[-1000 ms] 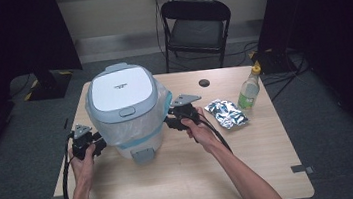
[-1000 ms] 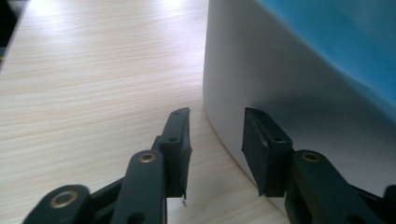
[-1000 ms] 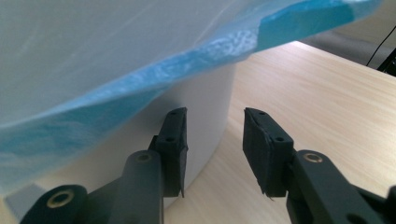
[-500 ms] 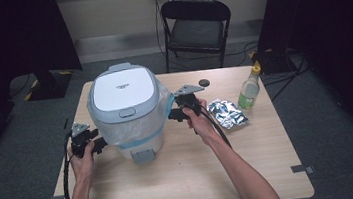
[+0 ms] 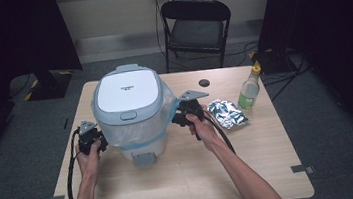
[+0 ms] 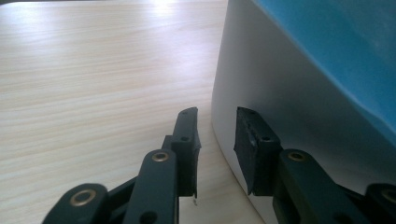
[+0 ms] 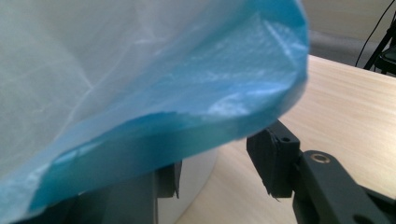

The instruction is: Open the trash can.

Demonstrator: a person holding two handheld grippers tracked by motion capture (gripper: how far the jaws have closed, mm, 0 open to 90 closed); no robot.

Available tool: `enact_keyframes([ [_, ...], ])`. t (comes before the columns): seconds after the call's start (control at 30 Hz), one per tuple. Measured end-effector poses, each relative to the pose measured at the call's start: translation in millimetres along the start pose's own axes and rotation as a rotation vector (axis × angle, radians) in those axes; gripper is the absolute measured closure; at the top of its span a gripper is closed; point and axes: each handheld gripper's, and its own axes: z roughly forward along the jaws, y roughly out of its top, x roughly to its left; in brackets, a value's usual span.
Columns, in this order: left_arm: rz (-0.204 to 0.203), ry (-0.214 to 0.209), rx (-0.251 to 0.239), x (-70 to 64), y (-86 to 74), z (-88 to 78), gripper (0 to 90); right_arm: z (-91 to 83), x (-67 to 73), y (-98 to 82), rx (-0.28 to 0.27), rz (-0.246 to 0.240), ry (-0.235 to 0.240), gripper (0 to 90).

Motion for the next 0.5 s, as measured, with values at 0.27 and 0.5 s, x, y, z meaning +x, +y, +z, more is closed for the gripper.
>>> enact_keyframes([
  [0.27, 0.04, -0.05, 0.009, -21.9, -3.4, -2.6, 72.5, -34.3, 3.3, -15.4, 0.011, -0.019, 0.0, 54.3],
  [0.5, 0.069, -0.06, 0.009, -31.3, -3.1, -12.9, 71.3, -46.5, 7.6, -24.0, 0.025, -0.019, 0.0, 57.7],
])
